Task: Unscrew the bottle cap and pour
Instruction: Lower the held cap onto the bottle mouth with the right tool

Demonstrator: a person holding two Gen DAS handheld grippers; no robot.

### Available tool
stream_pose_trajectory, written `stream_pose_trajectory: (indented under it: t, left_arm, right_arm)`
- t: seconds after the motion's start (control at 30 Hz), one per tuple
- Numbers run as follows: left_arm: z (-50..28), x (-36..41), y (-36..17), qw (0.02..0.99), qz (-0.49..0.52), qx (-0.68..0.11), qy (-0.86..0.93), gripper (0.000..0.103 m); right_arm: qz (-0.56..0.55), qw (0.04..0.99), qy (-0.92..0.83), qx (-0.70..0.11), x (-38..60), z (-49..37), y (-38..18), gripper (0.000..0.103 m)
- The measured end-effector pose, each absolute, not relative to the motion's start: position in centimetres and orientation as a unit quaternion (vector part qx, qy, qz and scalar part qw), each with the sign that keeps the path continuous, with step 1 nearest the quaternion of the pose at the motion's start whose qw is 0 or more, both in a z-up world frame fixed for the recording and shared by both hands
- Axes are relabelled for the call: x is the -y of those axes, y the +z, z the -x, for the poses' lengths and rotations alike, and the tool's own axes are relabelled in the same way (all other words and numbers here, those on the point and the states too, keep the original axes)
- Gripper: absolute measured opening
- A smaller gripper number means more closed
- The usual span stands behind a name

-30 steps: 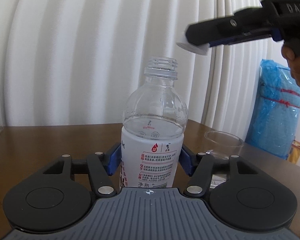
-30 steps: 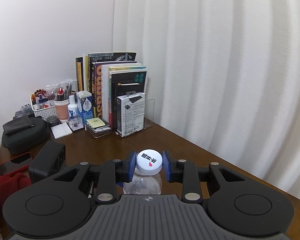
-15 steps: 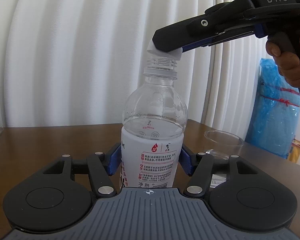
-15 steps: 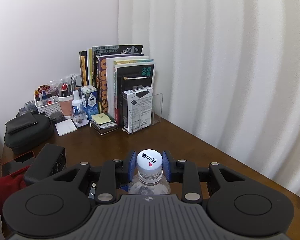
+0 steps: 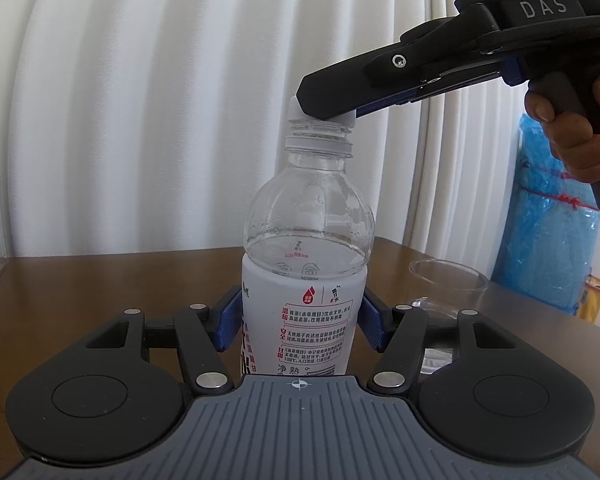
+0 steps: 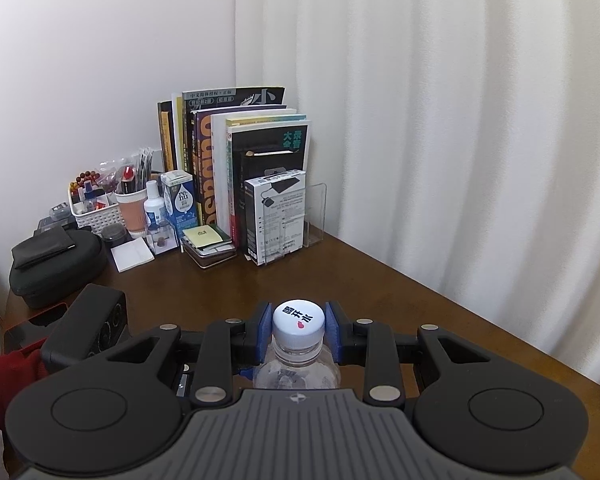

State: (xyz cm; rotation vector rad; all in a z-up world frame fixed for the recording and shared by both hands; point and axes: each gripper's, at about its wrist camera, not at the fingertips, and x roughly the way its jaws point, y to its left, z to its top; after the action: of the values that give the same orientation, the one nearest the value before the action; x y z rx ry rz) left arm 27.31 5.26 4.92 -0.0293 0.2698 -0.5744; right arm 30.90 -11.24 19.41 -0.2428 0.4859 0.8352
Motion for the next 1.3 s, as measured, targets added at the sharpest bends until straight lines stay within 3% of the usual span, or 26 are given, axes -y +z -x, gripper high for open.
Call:
stream_pose_trajectory:
  t: [1.3]
  left_arm:
    - [-27.07, -4.89, 5.20, 0.948, 0.018, -0.140, -0.284, 0.060]
  right_arm:
    - [0.124, 0.878, 0.404, -0.225, 10.96, -30.99, 19.13, 0.032]
